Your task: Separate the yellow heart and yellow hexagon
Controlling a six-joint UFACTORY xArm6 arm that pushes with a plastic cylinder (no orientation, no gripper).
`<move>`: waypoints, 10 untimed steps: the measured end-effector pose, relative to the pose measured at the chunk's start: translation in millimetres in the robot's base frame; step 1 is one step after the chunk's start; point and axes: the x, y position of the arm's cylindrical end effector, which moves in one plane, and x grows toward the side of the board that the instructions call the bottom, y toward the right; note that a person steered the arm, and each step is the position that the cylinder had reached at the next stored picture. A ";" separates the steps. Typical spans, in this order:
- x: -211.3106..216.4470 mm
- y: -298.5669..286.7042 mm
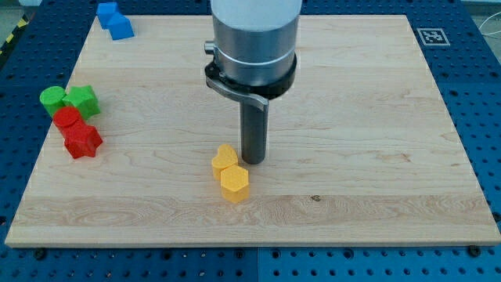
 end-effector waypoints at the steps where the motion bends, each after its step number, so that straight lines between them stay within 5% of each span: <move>1: 0.4 8.7; 3: 7.4 45.9; 6: 61.0 25.4; 10: 3.1 -30.4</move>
